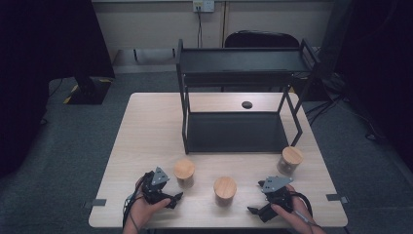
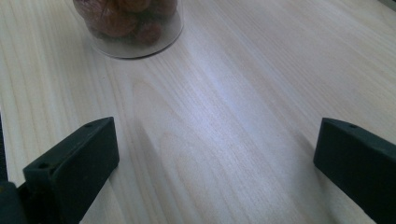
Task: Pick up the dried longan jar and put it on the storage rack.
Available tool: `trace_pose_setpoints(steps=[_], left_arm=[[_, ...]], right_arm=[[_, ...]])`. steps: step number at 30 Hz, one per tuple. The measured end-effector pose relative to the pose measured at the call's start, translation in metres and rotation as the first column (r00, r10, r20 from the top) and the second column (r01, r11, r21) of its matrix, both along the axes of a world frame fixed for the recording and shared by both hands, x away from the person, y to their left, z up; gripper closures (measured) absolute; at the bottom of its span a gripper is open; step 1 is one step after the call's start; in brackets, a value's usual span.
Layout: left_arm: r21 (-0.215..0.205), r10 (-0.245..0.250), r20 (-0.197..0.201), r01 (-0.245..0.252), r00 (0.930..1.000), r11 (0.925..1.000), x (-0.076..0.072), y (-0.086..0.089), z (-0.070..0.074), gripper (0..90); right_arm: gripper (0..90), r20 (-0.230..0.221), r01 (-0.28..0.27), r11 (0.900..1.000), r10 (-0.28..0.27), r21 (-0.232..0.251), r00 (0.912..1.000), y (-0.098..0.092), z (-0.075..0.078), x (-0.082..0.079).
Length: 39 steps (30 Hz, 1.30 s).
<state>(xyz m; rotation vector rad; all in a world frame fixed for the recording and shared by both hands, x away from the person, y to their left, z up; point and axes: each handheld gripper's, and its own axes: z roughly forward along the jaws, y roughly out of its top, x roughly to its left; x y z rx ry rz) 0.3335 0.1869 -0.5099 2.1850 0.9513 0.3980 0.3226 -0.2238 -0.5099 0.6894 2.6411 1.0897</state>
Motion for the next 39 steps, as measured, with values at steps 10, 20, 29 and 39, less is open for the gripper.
trace_pose_setpoints(steps=[10, 20, 29, 39], left_arm=[[-0.046, 0.024, 0.007, -0.023, 0.9997, 0.9986, 0.001, 0.003, 0.002, 3.6], [-0.113, 0.021, 0.025, -0.019, 0.9995, 0.9935, 0.004, 0.003, 0.009, 2.9], [-0.147, -0.027, 0.057, 0.035, 0.9980, 0.9885, 0.008, -0.006, 0.012, 4.4], [-0.156, -0.033, 0.055, 0.041, 0.9980, 0.9868, 0.014, -0.016, 0.009, 6.7]], right_arm=[[0.0, 0.000, 0.000, 1.000, 0.000, 0.001, 1.0000, 0.000, 0.000, 0.000], [0.0, 0.000, 0.000, 1.000, 0.000, 0.001, 1.0000, 0.000, 0.000, 0.000], [0.0, 0.000, 0.000, 1.000, 0.000, 0.001, 1.0000, 0.000, 0.000, 0.000], [0.0, 0.000, 0.000, 1.000, 0.000, 0.001, 1.0000, 0.000, 0.000, 0.000]])
